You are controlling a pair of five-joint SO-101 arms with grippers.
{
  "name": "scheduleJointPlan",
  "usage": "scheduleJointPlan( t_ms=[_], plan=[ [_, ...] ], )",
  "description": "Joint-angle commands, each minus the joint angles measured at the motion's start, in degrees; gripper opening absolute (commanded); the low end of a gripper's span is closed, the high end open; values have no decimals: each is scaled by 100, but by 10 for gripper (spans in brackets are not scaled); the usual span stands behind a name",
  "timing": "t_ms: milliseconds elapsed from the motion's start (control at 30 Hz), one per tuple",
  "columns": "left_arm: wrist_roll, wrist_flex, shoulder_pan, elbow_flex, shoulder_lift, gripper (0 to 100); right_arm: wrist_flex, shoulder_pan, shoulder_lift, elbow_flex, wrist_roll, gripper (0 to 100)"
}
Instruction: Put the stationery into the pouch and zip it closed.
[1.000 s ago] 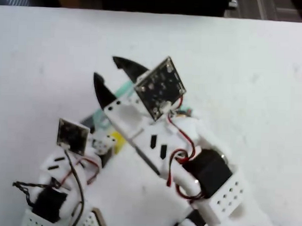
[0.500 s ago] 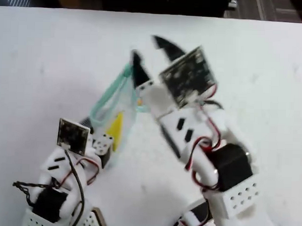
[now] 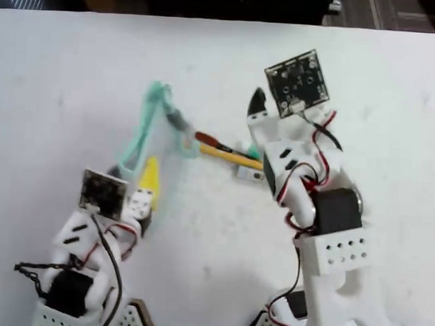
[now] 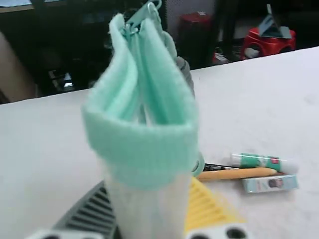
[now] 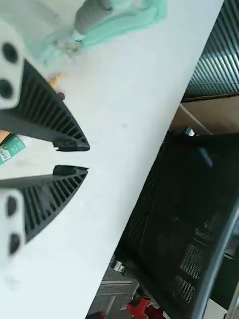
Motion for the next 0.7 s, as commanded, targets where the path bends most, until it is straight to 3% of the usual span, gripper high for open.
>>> scheduleJointPlan(
  t_ms=[0, 233, 500, 667],
  plan=[
    [132, -308, -927, -431, -84, 23, -303, -48, 365, 53, 536, 45],
    [1785, -299, -2220, -571, -84, 23, -488, -321, 2519, -510, 853, 45],
    [1776, -299, -2246, -554, -84, 23, -453, -1086, 4910, -1732, 862, 51],
    [1776, -299, -2246, -545, -84, 23, 321, -1209, 6202, -2901, 862, 159]
  ],
)
